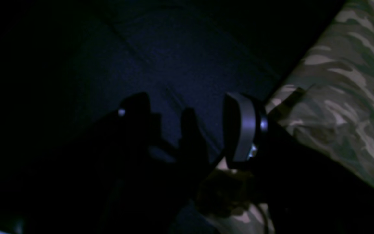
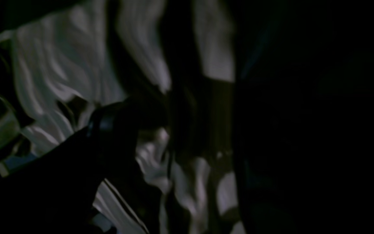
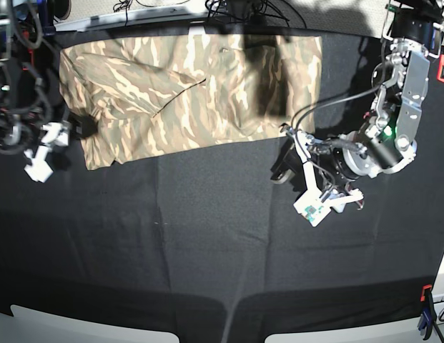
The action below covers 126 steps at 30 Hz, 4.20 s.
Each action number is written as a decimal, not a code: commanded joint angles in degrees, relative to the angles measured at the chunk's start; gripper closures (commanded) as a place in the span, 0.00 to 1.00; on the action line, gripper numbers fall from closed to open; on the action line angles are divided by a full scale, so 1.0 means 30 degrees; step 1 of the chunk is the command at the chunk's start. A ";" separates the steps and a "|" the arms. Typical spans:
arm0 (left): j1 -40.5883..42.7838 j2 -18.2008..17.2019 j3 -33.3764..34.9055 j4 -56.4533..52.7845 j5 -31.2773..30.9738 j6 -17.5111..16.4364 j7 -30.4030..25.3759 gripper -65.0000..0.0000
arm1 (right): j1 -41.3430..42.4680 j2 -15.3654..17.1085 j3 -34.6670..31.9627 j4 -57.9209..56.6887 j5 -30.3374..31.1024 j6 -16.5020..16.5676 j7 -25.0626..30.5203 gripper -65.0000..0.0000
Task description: Layout the t-shirt on the table in an organized manner, then fold the t-shirt properly
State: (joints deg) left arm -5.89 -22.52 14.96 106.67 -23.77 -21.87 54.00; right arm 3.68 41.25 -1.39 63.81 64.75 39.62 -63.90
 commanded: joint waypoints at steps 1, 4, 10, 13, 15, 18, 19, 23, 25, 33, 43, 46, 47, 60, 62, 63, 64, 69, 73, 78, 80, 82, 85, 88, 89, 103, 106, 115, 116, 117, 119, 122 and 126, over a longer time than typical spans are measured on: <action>-0.0306 -0.0058 -0.0117 0.0350 -0.0102 0.0015 -0.0364 0.49 | -0.0029 0.0044 -0.0153 0.0095 -0.0036 0.0128 -0.0495 0.27; -0.0306 -0.0058 -0.0117 0.0350 -0.0102 0.0015 -0.0321 0.49 | -0.0168 0.0117 -0.0189 0.0095 -0.0029 0.0128 -0.0495 0.27; -0.0306 -0.0066 -0.0109 0.0350 -0.0102 0.0015 -0.0291 0.49 | -0.1100 0.0299 -0.0189 0.0102 -0.0189 0.0128 -0.0503 0.27; -0.0306 -0.0058 -0.0117 0.0350 -0.0102 0.0015 -0.0299 0.49 | -0.1945 0.0772 -0.0189 0.0102 -0.0233 0.0128 -0.0503 0.27; -0.0306 -0.0058 -0.0117 0.0350 -0.0109 0.0022 -0.0313 0.49 | -0.2302 0.0852 -0.0189 0.0102 -0.0226 0.0128 -0.0503 0.27; -0.0306 -0.0058 -0.0109 0.0350 -0.0102 0.0015 -0.0306 0.49 | -0.2521 0.0612 -0.0189 0.0117 0.0109 0.0128 -0.0503 0.27; -0.0306 -0.0058 -0.0117 0.0350 -0.0102 0.0022 -0.0306 0.49 | -0.2514 0.0466 -0.0189 0.0117 0.0117 0.0128 -0.0503 0.27; -0.0306 -0.0066 -0.0117 0.0350 -0.0109 0.0015 -0.0313 0.49 | -0.2514 0.0007 -0.0189 0.0313 0.0240 0.0128 -0.0503 0.27; -0.0313 -0.0058 -0.0117 0.0350 -0.0109 0.0015 -0.0321 0.49 | -0.2514 -0.0168 -0.0189 0.0459 0.0641 0.0128 -0.0503 0.27; -0.0306 -0.0058 -0.0117 0.0350 -0.0109 0.0022 -0.0313 0.49 | -0.2506 -0.0415 -0.0189 0.0809 0.2390 0.0128 -0.0495 0.27; -0.0299 -0.0058 -0.0109 0.0350 -0.0117 0.0015 -0.0313 0.49 | -0.2404 -0.0852 -0.0189 0.0816 0.4109 0.0128 -0.0503 0.28; -0.0248 -0.0066 -0.0109 0.0350 -0.0109 0.0015 -0.0306 0.49 | -0.2404 -0.1005 -0.0189 0.0816 0.3978 0.0128 -0.0503 0.39; -0.0248 -0.0066 -0.0109 0.0350 -0.0117 0.0015 -0.0306 0.49 | -0.2404 -0.1049 -0.0189 0.0816 0.3934 0.0128 -0.0503 0.49; -0.0255 -0.0058 -0.0117 0.0350 -0.0109 0.0015 -0.0291 0.49 | 0.1566 -0.1209 -0.0146 0.0816 0.0954 0.0128 -0.0495 1.00; -0.0255 -0.0066 -0.0109 0.0350 -0.0109 0.0015 -0.0291 0.49 | 0.2732 -0.1209 -0.0146 0.0816 0.0525 0.0128 -0.0495 1.00; -0.0255 -0.0066 -0.0109 0.0350 -0.0109 0.0022 -0.0299 0.49 | 0.3300 -0.1202 -0.0146 0.0816 0.0270 0.0128 -0.0495 1.00; -0.0255 -0.0066 -0.0109 0.0350 -0.0109 0.0015 -0.0299 0.49 | 0.3825 -0.1202 -0.0146 0.0809 -0.0080 0.0128 -0.0495 1.00; -0.0255 -0.0066 -0.0109 0.0350 -0.0109 0.0015 -0.0270 0.49 | 0.6215 -0.1202 -0.0146 0.0809 -0.1639 -0.0546 -0.0481 1.00; -0.0255 -0.0058 -0.0117 0.0350 -0.0117 0.0015 0.0051 0.49 | 0.7796 -0.1209 -0.0146 0.0809 -0.2914 -0.1231 -0.0481 1.00; -0.0255 -0.0066 -0.0109 0.0350 -0.0124 0.0022 0.0568 0.49 | 0.9588 -0.1202 -0.0146 0.0794 -0.5355 -0.1821 -0.0481 1.00; -0.0197 -0.0058 -0.0109 0.0350 -0.0335 0.0022 0.0634 0.49 | 1.0120 -0.1209 -0.0146 0.0794 -0.5748 -0.2193 -0.0481 1.00; -0.0095 -0.0058 -0.0109 0.0350 -0.1195 0.0022 0.0619 0.49 | 1.0462 -0.1239 -0.0153 0.0801 -0.5603 -0.2601 -0.0481 1.00; 0.0153 0.0168 -0.0109 0.0350 -0.1749 0.0007 0.0619 0.49 | 1.0724 -0.1603 -0.0153 0.0794 -0.5450 -0.2965 -0.0488 1.00; 0.0583 0.0634 -0.0087 0.0328 -0.1654 0.0000 0.0160 0.49 | 1.0724 -0.2441 -0.0153 0.0801 -0.5384 -0.3388 -0.0488 1.00; 0.0750 0.0845 -0.0087 0.0321 -0.1588 0.0000 -0.0058 0.49 | 1.0724 -0.2812 -0.0153 0.0801 -0.5391 -0.3388 -0.0495 1.00; 0.1122 0.1887 -0.0080 0.0299 -0.1596 0.0000 0.0197 0.49 | 1.0448 -0.7482 -0.0153 0.0801 -0.5442 -0.3883 -0.0503 1.00; 0.1122 0.1880 -0.0080 0.0299 -0.1596 0.0000 0.0197 0.49 | 1.0295 -0.8036 -0.0168 0.0801 -0.5457 -0.4131 -0.0503 1.00; 0.1122 0.1887 -0.0080 0.0299 -0.1603 0.0000 0.0189 0.49 | 0.7992 -0.9275 -0.0168 0.0823 -0.5406 -0.4218 -0.0503 1.00; 0.1115 0.1887 -0.0080 0.0299 -0.1603 0.0000 0.0189 0.49 | 0.7905 -0.9435 -0.0168 0.0823 -0.5384 -0.4211 -0.0503 1.00; 0.1122 0.1887 -0.0080 0.0299 -0.1610 0.0000 0.0175 0.49 | 0.7854 -0.9610 -0.0168 0.0823 -0.5384 -0.4204 -0.0503 1.00; 0.1122 0.1880 -0.0080 0.0299 -0.1603 0.0000 0.0124 0.49 | 0.7868 -1.0076 -0.0168 0.0823 -0.5391 -0.4204 -0.0503 1.00; 0.1115 0.1880 -0.0080 0.0299 -0.1603 0.0000 0.0124 0.49 | 0.7876 -1.0841 -0.0168 0.0838 -0.5391 -0.4197 -0.0503 1.00; 0.1122 0.1887 -0.0080 0.0299 -0.1603 0.0000 0.0124 0.49 | 0.7883 -1.1890 -0.0168 0.0838 -0.5391 -0.4197 -0.0495 1.00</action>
State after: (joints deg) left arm -1.58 -16.82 14.96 106.61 -28.08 -21.63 55.70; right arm 25.54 5.72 -2.09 65.30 46.50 26.92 -66.19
